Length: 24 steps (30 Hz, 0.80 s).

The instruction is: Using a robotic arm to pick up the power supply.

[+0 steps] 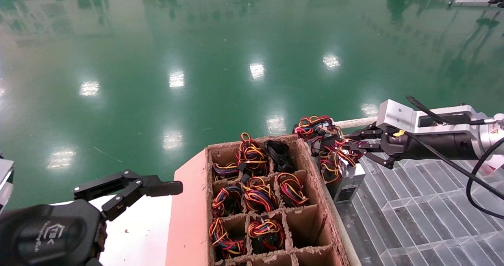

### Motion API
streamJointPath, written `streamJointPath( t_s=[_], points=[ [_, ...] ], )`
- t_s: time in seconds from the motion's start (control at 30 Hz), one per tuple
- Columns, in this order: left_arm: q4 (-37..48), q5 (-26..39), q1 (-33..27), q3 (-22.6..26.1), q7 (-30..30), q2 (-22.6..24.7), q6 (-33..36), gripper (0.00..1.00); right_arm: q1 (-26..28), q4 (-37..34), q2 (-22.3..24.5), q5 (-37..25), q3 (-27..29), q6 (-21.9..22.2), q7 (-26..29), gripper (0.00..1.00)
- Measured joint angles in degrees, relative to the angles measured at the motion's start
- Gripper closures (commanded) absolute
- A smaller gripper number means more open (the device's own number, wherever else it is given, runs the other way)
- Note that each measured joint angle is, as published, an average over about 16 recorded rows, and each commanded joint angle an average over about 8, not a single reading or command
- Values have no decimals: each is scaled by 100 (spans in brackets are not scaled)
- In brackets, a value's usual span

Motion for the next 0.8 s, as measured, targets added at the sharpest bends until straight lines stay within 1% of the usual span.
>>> streamJointPath(
  t_s=[0.27, 0.8],
  points=[
    [1, 0, -1, 1, 1, 0, 0, 0, 33, 2, 25, 47, 29, -74, 55, 0],
    [5, -2, -2, 4, 3, 0, 0, 0, 169, -63, 235, 427, 252, -515, 364, 0]
  ],
)
